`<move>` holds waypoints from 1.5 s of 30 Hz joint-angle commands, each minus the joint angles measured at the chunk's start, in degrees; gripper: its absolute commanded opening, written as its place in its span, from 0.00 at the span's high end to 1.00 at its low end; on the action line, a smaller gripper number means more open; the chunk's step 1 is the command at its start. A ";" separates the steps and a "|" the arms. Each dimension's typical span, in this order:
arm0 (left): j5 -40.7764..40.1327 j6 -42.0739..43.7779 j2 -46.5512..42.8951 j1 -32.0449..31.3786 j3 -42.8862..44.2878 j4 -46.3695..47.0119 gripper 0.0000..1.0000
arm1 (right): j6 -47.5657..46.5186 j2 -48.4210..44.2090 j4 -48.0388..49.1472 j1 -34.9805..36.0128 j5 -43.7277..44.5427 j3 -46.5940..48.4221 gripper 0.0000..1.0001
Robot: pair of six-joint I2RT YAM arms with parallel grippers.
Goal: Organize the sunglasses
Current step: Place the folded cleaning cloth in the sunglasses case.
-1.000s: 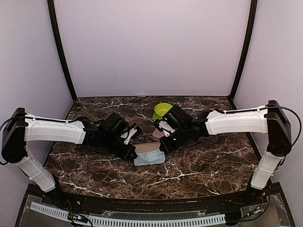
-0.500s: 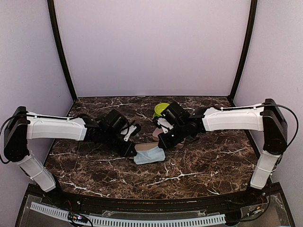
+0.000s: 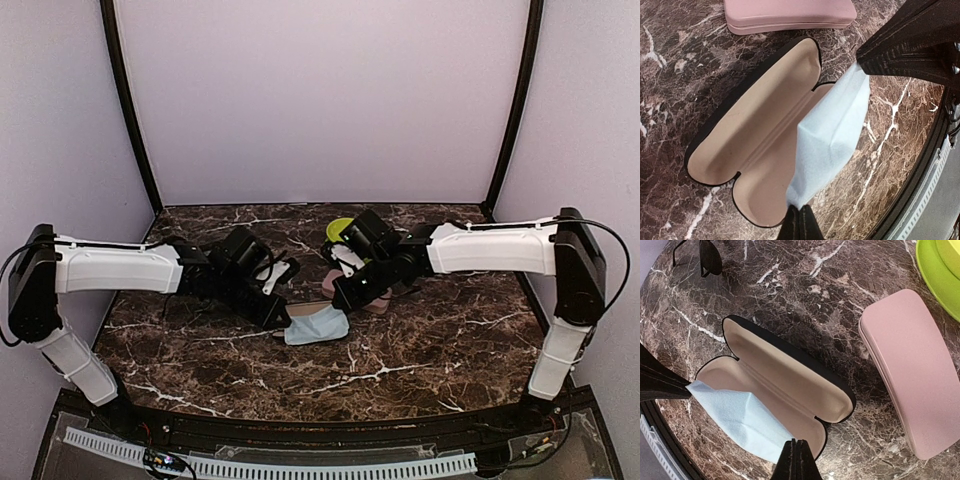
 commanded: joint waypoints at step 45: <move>-1.62 4.30 6.84 2.82 6.57 -7.80 1.00 | -1.62 6.74 -2.76 -1.18 -2.95 4.01 1.00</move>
